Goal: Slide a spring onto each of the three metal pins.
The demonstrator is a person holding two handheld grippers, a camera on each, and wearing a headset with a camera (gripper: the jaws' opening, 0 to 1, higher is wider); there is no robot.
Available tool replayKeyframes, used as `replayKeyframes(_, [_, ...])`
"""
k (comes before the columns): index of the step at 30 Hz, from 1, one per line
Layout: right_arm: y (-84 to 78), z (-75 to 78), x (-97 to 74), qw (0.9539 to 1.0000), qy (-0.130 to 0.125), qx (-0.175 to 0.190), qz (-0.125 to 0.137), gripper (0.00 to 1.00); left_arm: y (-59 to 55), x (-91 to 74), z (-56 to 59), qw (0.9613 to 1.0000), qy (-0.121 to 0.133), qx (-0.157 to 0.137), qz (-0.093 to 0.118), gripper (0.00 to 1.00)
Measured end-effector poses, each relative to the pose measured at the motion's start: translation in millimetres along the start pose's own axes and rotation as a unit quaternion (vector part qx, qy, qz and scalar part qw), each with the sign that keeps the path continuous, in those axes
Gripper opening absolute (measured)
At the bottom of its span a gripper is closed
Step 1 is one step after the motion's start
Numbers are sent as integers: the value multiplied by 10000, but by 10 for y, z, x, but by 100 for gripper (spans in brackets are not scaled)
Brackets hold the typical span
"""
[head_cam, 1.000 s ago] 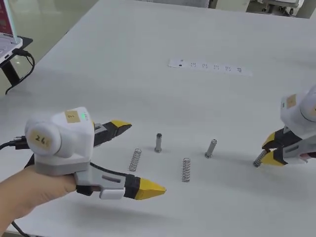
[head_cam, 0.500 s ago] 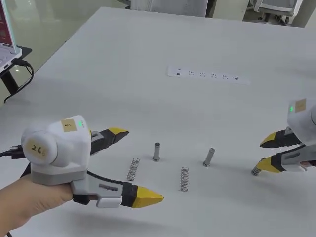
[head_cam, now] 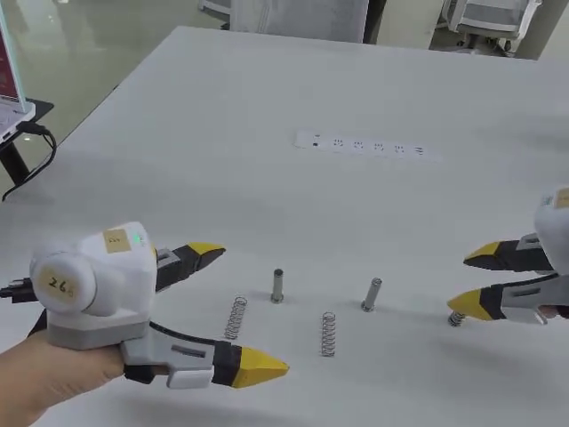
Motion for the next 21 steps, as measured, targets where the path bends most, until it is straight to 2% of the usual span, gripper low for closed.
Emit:
replayKeyframes(6, [21,-75,-57,9991,-88,197,365,36,13,-4,-14,10000,22,-29,17,98])
replayKeyframes(14, [-39,-197,-112,9978,-75,321,570,38,12,-14,-15,10000,-2,-14,1,98])
replayKeyframes(16, [-55,-210,-119,9971,-121,292,697,42,23,-18,-14,10000,-18,-18,23,98])
replayKeyframes(17, [-64,-211,-119,9969,-118,301,720,47,25,-20,-16,10000,-14,-14,37,98])
replayKeyframes(21, [-115,-230,-121,9971,-164,337,667,45,43,-37,-21,10000,-12,1,44,98])
Point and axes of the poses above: the centre of the closed fingertips' face, and the gripper's own axes: x roughly forward along the fingers, z roughly to its right, y roughly out of its top, the point moved 10 cm from there along -x, roughly backward along the fingers, and after that the axes turned 15 degrees about y, right-handed, at the moved point
